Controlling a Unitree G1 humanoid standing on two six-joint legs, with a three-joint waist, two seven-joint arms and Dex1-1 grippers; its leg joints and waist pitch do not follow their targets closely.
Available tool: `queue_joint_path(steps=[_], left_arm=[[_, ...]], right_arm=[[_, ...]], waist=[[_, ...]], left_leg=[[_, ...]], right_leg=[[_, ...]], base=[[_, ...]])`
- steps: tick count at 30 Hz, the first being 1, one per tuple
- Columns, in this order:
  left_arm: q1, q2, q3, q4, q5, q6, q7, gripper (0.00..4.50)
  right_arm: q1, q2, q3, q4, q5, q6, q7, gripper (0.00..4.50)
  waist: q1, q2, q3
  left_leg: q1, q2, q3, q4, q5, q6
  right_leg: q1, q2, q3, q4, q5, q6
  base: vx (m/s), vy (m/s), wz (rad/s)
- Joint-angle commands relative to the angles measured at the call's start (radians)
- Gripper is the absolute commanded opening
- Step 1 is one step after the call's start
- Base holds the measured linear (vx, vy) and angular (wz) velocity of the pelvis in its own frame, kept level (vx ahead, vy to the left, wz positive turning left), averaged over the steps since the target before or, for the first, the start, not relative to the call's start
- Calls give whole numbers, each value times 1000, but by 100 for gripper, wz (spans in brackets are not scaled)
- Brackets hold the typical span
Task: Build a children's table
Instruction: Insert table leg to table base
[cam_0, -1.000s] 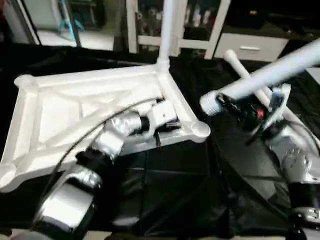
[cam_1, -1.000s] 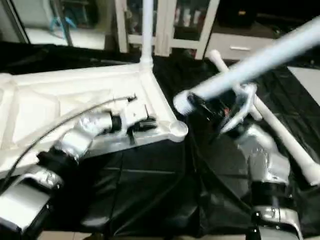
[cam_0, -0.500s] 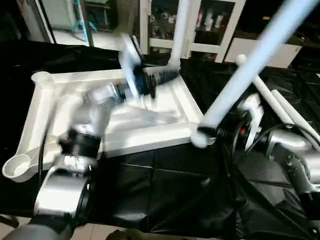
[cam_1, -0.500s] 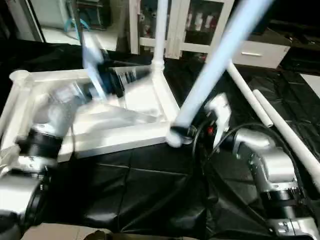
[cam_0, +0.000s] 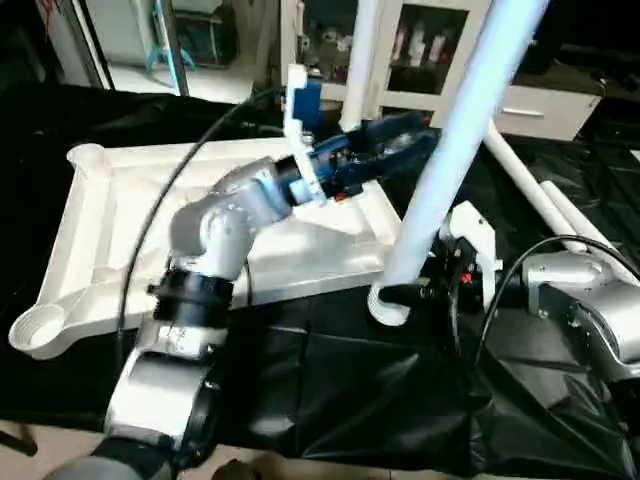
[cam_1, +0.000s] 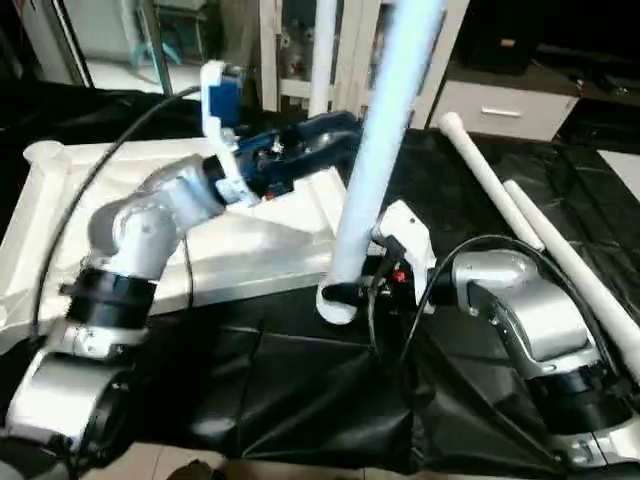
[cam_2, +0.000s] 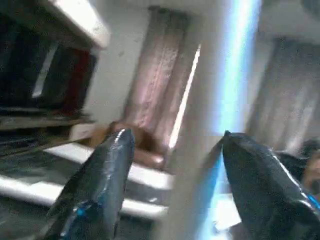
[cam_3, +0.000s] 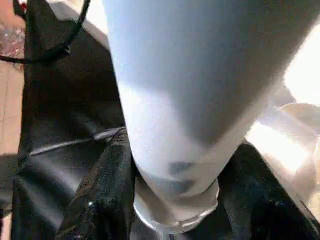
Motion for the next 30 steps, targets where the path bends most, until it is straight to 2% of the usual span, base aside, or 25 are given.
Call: queue_joint_path(steps=[1,2,3,7,8,9,11,14,15,18,22,25,26,27,30], left_arm=[[-3,-8,11,-43,-50,49,-11,350],[1,-5,17,-50,-57,60,-14,355],[12,5,16,-65,-64,68,-31,365],[30,19,-9,-93,-51,68,-34,395],[31,18,-15,-93,-42,63,-28,416],[32,16,-63,-84,44,-2,5,416],[29,16,-97,-74,100,-41,28,430],[18,11,-105,-62,128,-56,65,430],[13,10,-98,-57,124,-49,77,415],[-5,15,-75,-25,130,-56,103,392],[-16,6,-35,9,126,-70,146,367],[-17,8,-30,10,121,-67,152,343],[-15,11,-29,9,116,-59,149,343],[-14,14,-30,8,113,-57,146,323],[-15,17,-25,9,113,-53,157,306]], right_arm=[[-21,-3,-6,-30,0,16,-2,191],[-22,-3,-7,-31,-1,18,-1,191],[-25,-3,-15,-29,2,22,4,191],[-33,-14,-3,-21,-12,16,12,191],[-34,-17,2,-20,-17,15,13,191],[-36,-30,36,-13,-51,7,15,191],[-37,-36,62,-9,-77,0,12,191],[-45,-20,66,-1,-90,9,-18,191],[-48,-14,62,1,-89,10,-24,191],[-63,0,39,12,-87,11,-44,191],[-79,16,17,40,-88,6,-59,191],[-82,22,11,41,-78,9,-62,191],[-83,24,10,42,-77,8,-64,191],[-84,26,9,44,-77,6,-68,191],[-88,28,8,51,-75,-6,-69,191]], waist=[[-2,-18,-68],[-2,-18,-68],[-4,-18,-69],[-5,-16,-71],[-5,-16,-71],[-6,-18,-73],[-2,-15,-74],[-1,-18,-76],[-4,-18,-78],[-5,-21,-79],[-7,-15,-77],[-5,-16,-78],[-5,-20,-78],[-3,-17,-78],[-2,-20,-78]], left_leg=[[21,18,-2,-64,-244,14],[21,18,-2,-64,-244,14],[14,18,-6,-66,-231,12],[15,17,-6,-65,-221,9],[15,17,-6,-65,-221,9],[14,17,-6,-64,-205,10],[21,19,-5,-62,-200,10],[14,17,-6,-61,-178,11],[13,14,-4,-58,-166,15],[11,11,-3,-56,-163,22],[14,11,-4,-56,-192,17],[15,11,-3,-56,-193,16],[15,11,-3,-55,-190,17],[17,12,-3,-55,-187,19],[14,11,-3,-55,-189,19]], right_leg=[[64,-33,39,-71,-308,-166],[64,-33,39,-71,-308,-166],[68,-32,39,-68,-318,-146],[67,-30,40,-66,-301,-133],[67,-30,40,-66,-301,-133],[67,-28,41,-64,-273,-133],[63,-28,43,-65,-265,-128],[69,-29,45,-57,-231,-139],[69,-28,47,-54,-206,-148],[71,-26,48,-53,-212,-152],[66,-25,48,-58,-255,-143],[65,-24,48,-57,-242,-151],[65,-24,48,-56,-238,-152],[64,-25,49,-55,-233,-157],[66,-26,48,-54,-240,-156]], base=[[0,0,0],[0,0,0],[0,0,0],[0,0,0],[0,0,0],[0,0,0],[0,0,0],[0,0,0],[0,0,0],[0,0,0],[0,0,0],[0,0,0],[0,0,0],[0,0,0],[0,0,0]])
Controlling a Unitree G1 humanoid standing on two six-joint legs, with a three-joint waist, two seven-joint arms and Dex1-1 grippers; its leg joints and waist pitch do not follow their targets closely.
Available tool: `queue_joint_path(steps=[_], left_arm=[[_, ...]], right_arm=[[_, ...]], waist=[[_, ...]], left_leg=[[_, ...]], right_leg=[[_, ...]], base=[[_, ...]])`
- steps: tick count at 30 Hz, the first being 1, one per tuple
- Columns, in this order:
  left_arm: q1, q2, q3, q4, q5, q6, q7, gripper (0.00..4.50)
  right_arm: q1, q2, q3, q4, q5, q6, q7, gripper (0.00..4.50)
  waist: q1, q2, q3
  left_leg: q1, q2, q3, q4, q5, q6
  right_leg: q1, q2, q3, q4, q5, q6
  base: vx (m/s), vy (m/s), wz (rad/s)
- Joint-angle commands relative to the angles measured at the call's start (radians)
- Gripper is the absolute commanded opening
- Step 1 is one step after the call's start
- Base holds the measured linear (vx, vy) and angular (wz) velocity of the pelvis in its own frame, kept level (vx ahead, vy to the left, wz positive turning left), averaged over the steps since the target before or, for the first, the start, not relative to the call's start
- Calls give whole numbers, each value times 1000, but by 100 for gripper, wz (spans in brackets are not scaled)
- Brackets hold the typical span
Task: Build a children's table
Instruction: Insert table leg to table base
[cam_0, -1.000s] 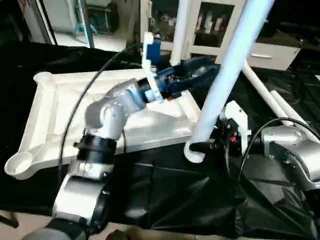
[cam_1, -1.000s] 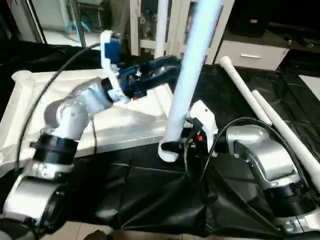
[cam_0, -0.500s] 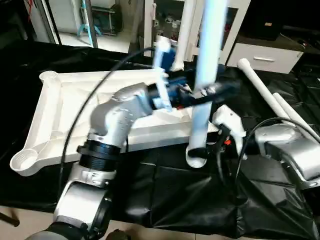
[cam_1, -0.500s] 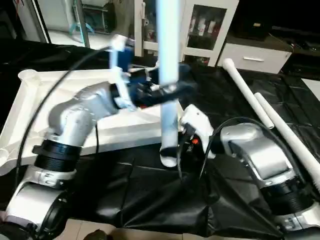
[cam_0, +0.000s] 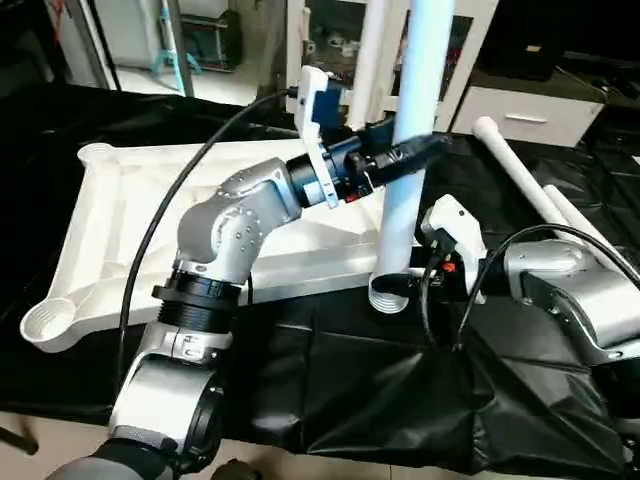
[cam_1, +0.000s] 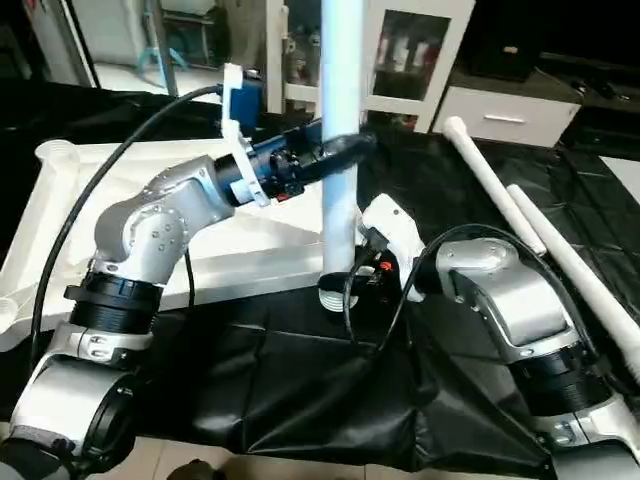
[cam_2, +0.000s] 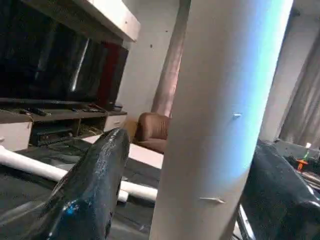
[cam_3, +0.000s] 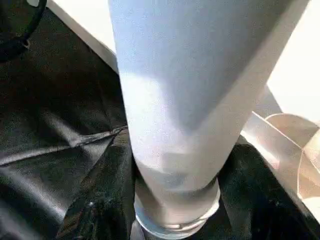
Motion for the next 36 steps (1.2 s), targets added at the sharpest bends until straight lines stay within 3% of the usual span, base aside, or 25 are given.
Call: queue_joint_path(steps=[1,6,8,13,14,16,19,21,22,24,36], left_arm=[[-21,0,4,0,-2,10,15,306],[-30,-2,16,17,3,1,34,241],[-38,-3,26,22,3,0,50,228],[-52,-9,45,33,10,-21,81,193],[-52,-9,45,33,10,-21,81,183],[-63,-9,61,34,8,-19,107,184],[-75,-1,68,41,15,-14,133,174],[-84,1,69,46,24,-9,156,174],[-93,4,62,48,44,-3,182,172],[-94,4,58,45,49,0,184,172],[-122,-11,37,36,131,-31,326,172]], right_arm=[[-19,-6,-24,3,-1,-12,0,191],[-25,-2,-24,23,-11,-29,6,191],[-28,1,-27,29,-17,-35,3,191],[-31,18,-46,35,-8,-58,-10,191],[-31,18,-46,35,-8,-58,-10,226],[-40,42,-75,50,15,-55,-27,247],[-47,49,-93,56,39,-50,-18,287],[-47,45,-95,54,43,-55,-9,287],[-46,45,-103,56,39,-75,-7,304],[-47,48,-107,57,36,-83,-11,327],[-72,177,-145,70,0,-135,-204,330]], waist=[[-1,-16,-77],[-1,-17,-76],[-1,-15,-76],[-1,-21,-77],[1,-19,-78],[-1,-26,-78],[-2,-23,-77],[-1,-16,-78],[-1,-23,-78],[1,-21,-78],[-4,-20,-79]], left_leg=[[15,14,-5,-64,-189,17],[15,14,-6,-63,-194,13],[15,14,-7,-64,-196,10],[14,13,-5,-62,-188,16],[15,14,-6,-62,-187,15],[14,14,-5,-61,-188,16],[16,14,-6,-62,-186,13],[17,13,-5,-62,-196,10],[17,13,-5,-61,-196,12],[15,13,-7,-62,-187,10],[16,11,-7,-63,-194,-11]], right_leg=[[66,-28,29,-59,-248,-165],[65,-30,29,-61,-275,-150],[66,-28,29,-60,-267,-152],[67,-29,29,-58,-251,-160],[66,-29,29,-57,-249,-161],[66,-28,28,-57,-251,-161],[65,-28,28,-56,-251,-159],[64,-27,29,-57,-246,-157],[64,-26,28,-57,-243,-156],[66,-28,28,-55,-239,-153],[63,-27,27,-57,-256,-146]], base=[[0,0,0],[0,0,0],[0,0,0],[0,0,0],[0,0,0],[0,0,0],[0,0,0],[0,0,0],[0,0,0],[0,0,0],[0,0,0]])
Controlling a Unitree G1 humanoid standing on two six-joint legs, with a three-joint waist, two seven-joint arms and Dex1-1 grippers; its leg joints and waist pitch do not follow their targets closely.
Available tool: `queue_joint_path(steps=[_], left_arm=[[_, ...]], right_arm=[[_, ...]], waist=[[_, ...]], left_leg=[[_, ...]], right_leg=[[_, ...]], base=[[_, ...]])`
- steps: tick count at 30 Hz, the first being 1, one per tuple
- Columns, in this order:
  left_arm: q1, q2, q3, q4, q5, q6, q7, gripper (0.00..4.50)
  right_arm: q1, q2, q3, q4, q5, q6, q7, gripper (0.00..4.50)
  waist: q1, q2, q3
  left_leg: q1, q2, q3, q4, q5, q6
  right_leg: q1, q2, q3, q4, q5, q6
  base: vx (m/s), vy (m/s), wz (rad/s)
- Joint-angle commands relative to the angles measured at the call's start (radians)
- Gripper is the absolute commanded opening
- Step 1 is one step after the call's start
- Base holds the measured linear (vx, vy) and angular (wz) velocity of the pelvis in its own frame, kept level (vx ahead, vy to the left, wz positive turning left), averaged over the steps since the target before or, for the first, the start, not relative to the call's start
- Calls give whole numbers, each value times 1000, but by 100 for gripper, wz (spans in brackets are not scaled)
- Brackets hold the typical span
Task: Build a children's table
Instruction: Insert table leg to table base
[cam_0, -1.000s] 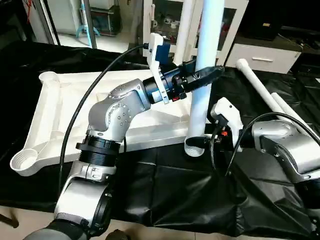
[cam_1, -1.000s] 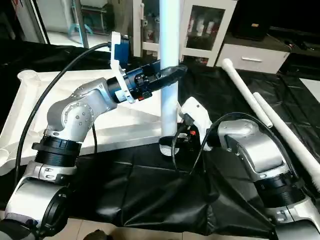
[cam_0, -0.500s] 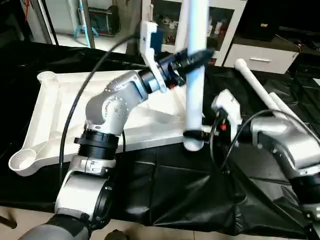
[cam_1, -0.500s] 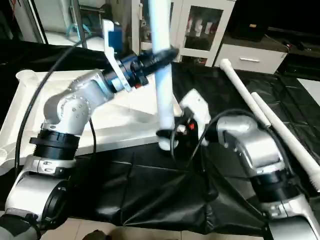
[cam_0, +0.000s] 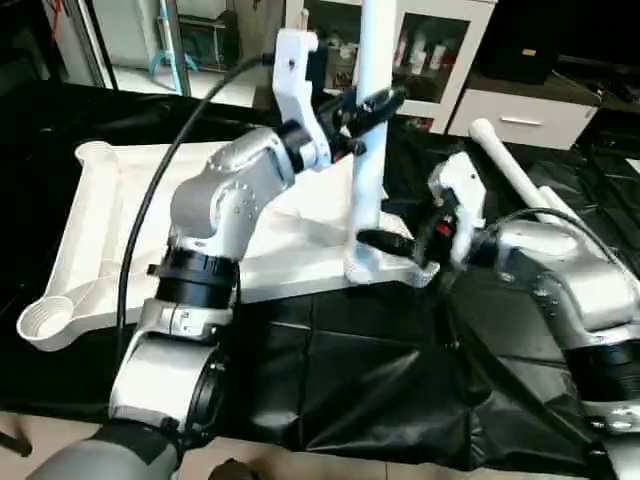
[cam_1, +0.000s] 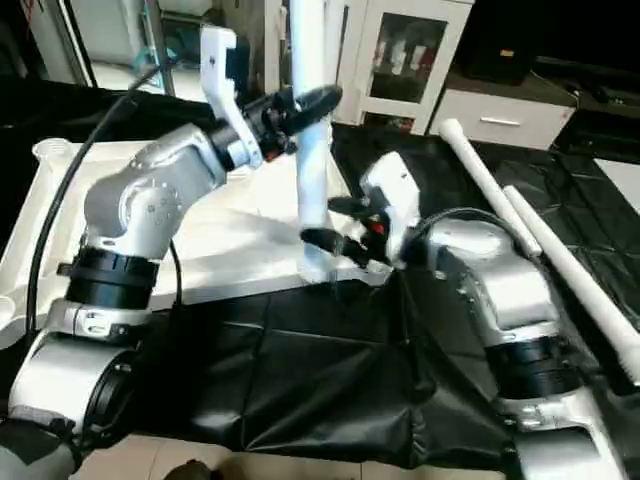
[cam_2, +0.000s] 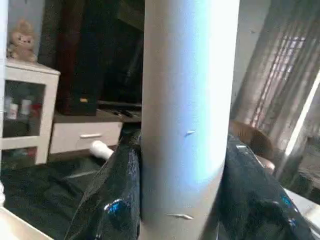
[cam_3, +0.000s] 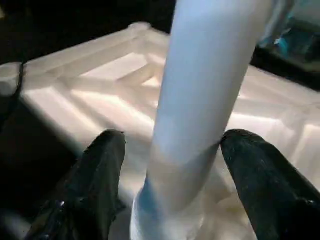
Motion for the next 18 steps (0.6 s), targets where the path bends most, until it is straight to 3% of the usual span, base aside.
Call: queue_joint_path(steps=[1,9,11,18], left_arm=[[-26,-6,-17,-10,18,-11,8,172],[-24,-11,-27,-19,18,-1,-11,172],[-22,-12,-33,-24,14,0,-17,172],[-19,-17,-37,-33,12,-2,-36,172]], right_arm=[[-18,0,-19,15,-19,-8,-38,330],[-37,45,-18,71,-44,53,-114,330],[-54,40,-10,97,-23,117,-93,330],[-78,49,-15,136,-9,124,-66,330]], waist=[[-1,-8,-79],[-2,-7,-79],[-2,-9,-79],[-2,-12,-80]], left_leg=[[16,11,-6,-67,-196,-12],[16,9,-6,-69,-202,-17],[16,9,-6,-69,-196,-14],[15,10,-5,-67,-183,-13]], right_leg=[[63,-26,27,-62,-255,-149],[64,-26,28,-62,-236,-152],[66,-25,27,-60,-227,-155],[65,-28,28,-58,-225,-155]], base=[[0,0,0],[0,0,0],[0,0,0],[0,0,0]])
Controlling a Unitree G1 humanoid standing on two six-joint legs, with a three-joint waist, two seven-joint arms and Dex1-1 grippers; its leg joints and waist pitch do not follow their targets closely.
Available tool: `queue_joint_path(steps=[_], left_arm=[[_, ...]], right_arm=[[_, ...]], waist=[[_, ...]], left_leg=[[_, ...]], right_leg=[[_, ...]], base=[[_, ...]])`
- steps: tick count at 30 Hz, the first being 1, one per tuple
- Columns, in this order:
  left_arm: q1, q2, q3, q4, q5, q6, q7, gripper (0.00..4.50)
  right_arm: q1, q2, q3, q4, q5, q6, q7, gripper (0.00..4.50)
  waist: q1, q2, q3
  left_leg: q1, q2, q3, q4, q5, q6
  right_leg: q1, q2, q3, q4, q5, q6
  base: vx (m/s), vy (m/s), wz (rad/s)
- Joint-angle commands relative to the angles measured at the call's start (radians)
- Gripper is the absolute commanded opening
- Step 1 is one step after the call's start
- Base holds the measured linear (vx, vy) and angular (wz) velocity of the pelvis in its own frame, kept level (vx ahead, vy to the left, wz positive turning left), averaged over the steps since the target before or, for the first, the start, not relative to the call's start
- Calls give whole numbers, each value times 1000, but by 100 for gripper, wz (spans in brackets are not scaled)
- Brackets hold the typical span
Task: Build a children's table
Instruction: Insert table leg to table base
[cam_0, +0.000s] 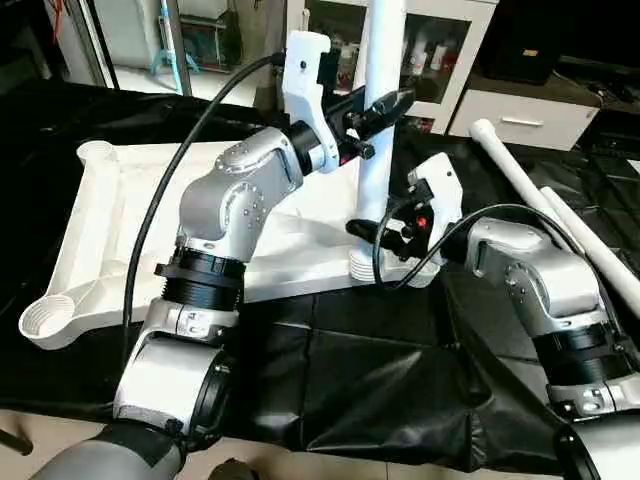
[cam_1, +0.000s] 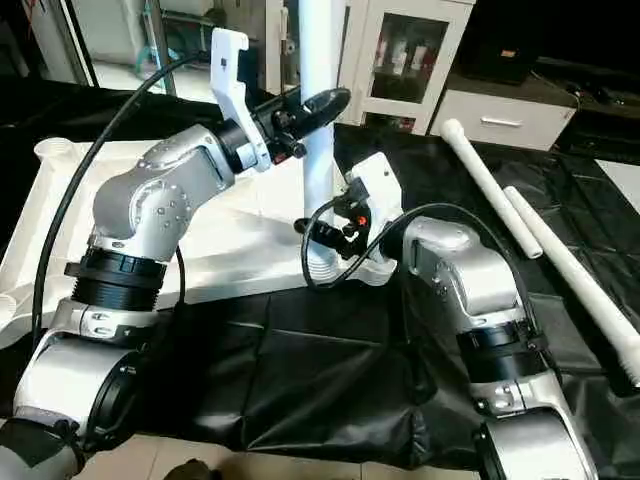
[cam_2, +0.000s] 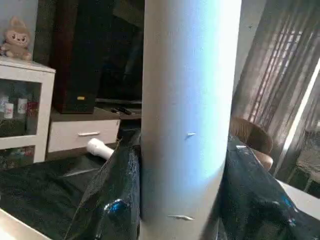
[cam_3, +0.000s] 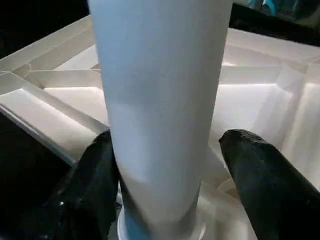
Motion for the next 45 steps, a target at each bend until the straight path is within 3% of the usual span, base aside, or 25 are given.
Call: queue_joint_path(steps=[1,3,13,23,25,27,28,33,38,40,41,42,44,45], left_arm=[[-19,-8,-19,-32,-5,0,-23,172],[-18,-7,-23,-35,-5,1,-28,172],[-10,1,-46,-58,-5,15,-63,172],[-12,5,-61,-63,1,10,-80,172],[-10,17,-69,-67,12,16,-79,172],[-10,21,-50,-68,-2,51,-57,242],[-8,28,-46,-68,-5,63,-56,242],[-6,35,-12,-69,-32,65,-48,282],[-9,28,73,-32,-82,-56,-94,317],[4,47,61,-13,-65,-87,-131,317],[41,89,-5,2,-11,-128,-205,317],[107,162,-157,23,101,-201,-329,317],[135,178,-238,48,161,-232,-360,317],[160,179,-322,90,231,-282,-370,317]], right_arm=[[-19,-7,-14,13,-1,9,12,330],[-25,-7,-11,18,-2,11,19,296],[-43,-18,10,40,2,14,72,216],[-33,-38,21,33,-2,27,112,188],[-30,-39,8,29,3,24,109,187],[-28,-41,-7,24,8,23,104,187],[-25,-45,-15,23,10,21,103,187],[-21,-58,-58,33,18,8,88,186],[-24,-84,-138,85,9,-40,28,186],[-26,-93,-159,110,1,-63,4,186],[-25,-107,-182,138,-7,-87,-21,186],[-17,-133,-210,168,-24,-116,-44,186],[-5,-152,-220,168,-26,-116,-38,186],[13,-178,-227,160,-29,-113,-24,186]], waist=[[-2,-12,-80],[-1,-11,-79],[-1,-13,-78],[-1,-13,-79],[-1,-13,-79],[-2,-10,-79],[-2,-5,-79],[0,-9,-79],[-1,-11,-79],[0,-10,-79],[0,-7,-79],[-3,3,-78],[-5,-2,-79],[-2,1,-80]], left_leg=[[15,10,-5,-67,-183,-13],[15,11,-5,-68,-185,-13],[16,12,-5,-68,-183,-17],[16,11,-6,-68,-182,-20],[17,12,-6,-68,-183,-20],[16,12,-7,-68,-184,-23],[18,12,-7,-68,-187,-24],[18,10,-5,-67,-186,-25],[17,8,-5,-66,-193,-27],[20,8,-4,-66,-195,-26],[22,7,-5,-68,-200,-26],[23,8,-7,-71,-208,-31],[25,8,-2,-70,-205,-30],[28,9,-1,-68,-201,-27]], right_leg=[[65,-27,28,-60,-227,-154],[65,-29,28,-59,-236,-151],[65,-28,29,-57,-225,-155],[66,-27,29,-57,-213,-159],[66,-28,29,-57,-216,-159],[66,-27,29,-55,-211,-162],[66,-27,29,-55,-208,-165],[67,-26,29,-55,-199,-174],[67,-27,28,-59,-218,-170],[63,-27,27,-62,-232,-164],[62,-26,26,-67,-253,-148],[60,-24,28,-66,-269,-132],[59,-19,31,-64,-254,-118],[57,-18,33,-62,-227,-124]], base=[[0,0,0],[0,0,0],[0,0,0],[0,0,0],[0,0,0],[0,0,0],[0,0,0],[0,0,0],[0,0,0],[0,0,0],[0,0,0],[0,0,0],[0,0,0],[0,0,0]])
